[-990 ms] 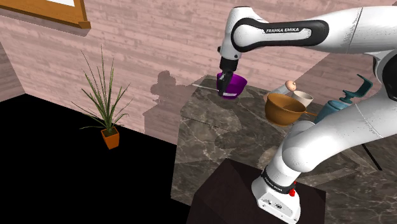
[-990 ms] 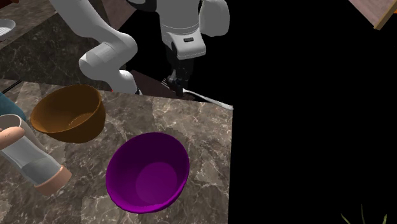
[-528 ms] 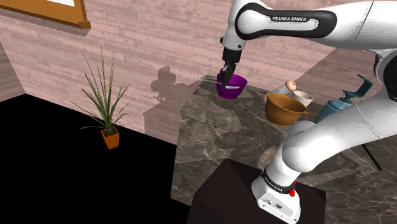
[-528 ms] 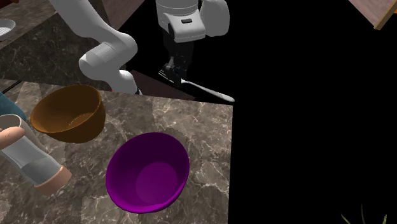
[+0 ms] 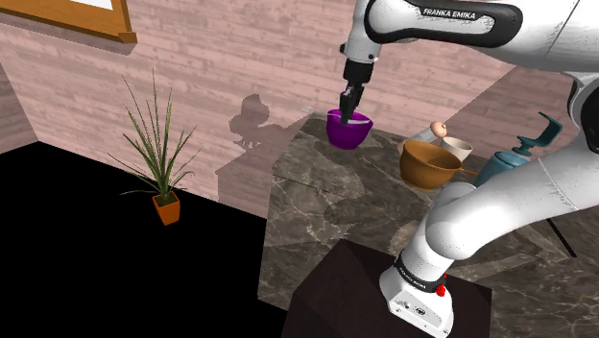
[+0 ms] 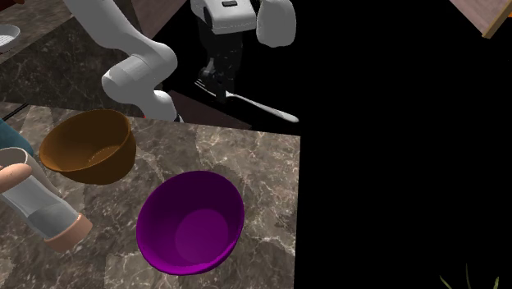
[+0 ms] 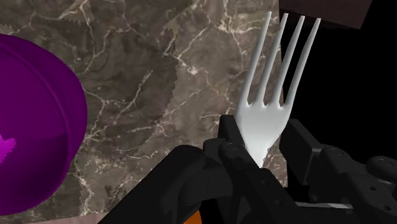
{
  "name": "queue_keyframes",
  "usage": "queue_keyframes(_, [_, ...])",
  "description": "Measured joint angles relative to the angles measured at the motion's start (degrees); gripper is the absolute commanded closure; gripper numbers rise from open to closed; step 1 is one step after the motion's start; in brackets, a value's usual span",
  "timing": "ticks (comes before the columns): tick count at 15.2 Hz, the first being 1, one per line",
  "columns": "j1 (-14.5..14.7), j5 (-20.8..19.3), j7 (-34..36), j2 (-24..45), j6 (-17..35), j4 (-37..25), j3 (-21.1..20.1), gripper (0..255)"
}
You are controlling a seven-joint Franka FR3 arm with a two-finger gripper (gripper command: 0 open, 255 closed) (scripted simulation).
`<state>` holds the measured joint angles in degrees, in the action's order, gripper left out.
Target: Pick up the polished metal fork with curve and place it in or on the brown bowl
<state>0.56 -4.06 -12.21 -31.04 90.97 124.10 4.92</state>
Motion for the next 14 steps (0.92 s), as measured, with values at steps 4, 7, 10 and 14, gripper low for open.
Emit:
queue_keyframes(4, [-1.62, -2.15, -3.66, -5.28, -1.90, 3.12, 2.74, 255])
queue_keyframes(7, [-3.12, -4.26, -6.70, -10.29, -3.64, 6.08, 5.07, 255])
queue_keyframes(10, [-4.66, -6.70, -9.97, -14.29, -5.14, 8.22, 7.62, 255])
queue_keyframes(14, [-6.89, -10.26, -14.38, -19.40, -7.17, 10.64, 11.11, 255])
